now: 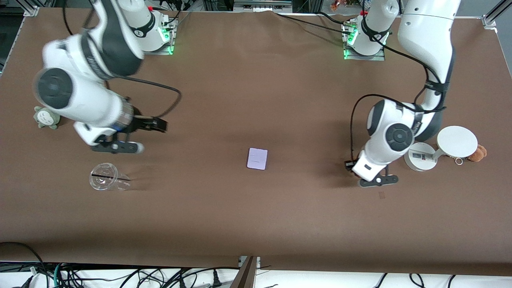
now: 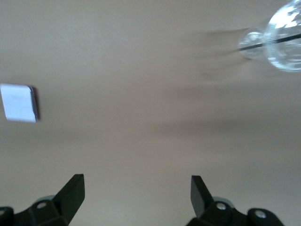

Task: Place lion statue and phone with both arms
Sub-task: 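Carry the lion toward the lamp while the right gripper grasps the phone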

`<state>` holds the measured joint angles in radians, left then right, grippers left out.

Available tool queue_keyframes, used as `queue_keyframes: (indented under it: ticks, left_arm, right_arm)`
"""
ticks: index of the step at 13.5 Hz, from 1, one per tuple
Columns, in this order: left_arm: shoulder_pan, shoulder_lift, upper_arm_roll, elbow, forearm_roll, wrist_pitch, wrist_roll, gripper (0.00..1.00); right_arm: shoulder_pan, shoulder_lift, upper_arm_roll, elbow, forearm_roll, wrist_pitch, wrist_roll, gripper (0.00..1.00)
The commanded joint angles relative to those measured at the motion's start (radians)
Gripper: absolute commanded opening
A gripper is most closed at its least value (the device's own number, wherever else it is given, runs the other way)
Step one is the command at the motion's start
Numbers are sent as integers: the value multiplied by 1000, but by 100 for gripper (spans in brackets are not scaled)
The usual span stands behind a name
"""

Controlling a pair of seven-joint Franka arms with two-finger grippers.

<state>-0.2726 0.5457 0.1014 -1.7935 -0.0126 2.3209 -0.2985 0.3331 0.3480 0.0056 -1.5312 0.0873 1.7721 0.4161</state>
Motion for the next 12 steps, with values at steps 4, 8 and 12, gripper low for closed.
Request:
queue_keyframes:
  ticks: [4, 8, 12]
  left_arm:
    - [108, -112, 57, -214, 10, 124, 226, 0]
    - [148, -112, 58, -245, 8, 146, 232, 0]
    - [196, -112, 57, -270, 5, 184, 306, 0]
  right_arm:
    - [181, 219, -4, 109, 8, 254, 265, 100]
    - [262, 423, -9, 319, -6, 295, 417, 100]
    - [319, 502, -13, 319, -36, 426, 509, 100]
